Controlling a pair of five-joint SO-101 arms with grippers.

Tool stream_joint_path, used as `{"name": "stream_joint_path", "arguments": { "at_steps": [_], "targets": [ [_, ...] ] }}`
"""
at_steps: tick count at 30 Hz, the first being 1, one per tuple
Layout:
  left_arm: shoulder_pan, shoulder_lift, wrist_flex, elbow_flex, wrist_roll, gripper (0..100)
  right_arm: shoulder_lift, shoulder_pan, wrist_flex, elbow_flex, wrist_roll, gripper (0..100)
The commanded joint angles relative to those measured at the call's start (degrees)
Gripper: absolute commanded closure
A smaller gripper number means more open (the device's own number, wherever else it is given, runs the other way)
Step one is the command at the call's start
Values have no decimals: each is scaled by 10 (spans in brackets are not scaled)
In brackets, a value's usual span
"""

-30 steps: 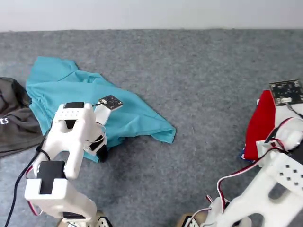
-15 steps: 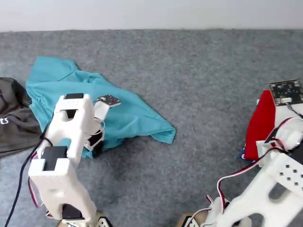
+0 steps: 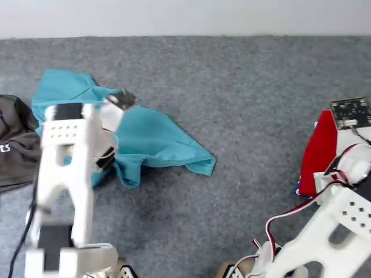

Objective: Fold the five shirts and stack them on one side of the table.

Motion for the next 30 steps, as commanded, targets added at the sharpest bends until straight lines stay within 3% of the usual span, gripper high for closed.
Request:
{"name": "stream_joint_path", "arguments": {
  "at_steps": [1,7,12,17,21,30],
  "targets": [
    [-4,-124,11,-45,68,986,-6,-34,16,-2,-7,989],
    [-8,-195,11,-87,140,986,-6,-135,16,-2,-9,989],
    [-83,-211,11,-138,170,986,-6,-201,-1,2,-9,989],
    [-198,-214,8,-165,164,986,-6,-263,-90,74,-9,989],
    [-279,-211,9,-163,130,986,-5,-350,-164,139,-52,987],
    [-336,-214,-26,-103,131,986,114,-579,-249,165,-120,915]
  ]
}}
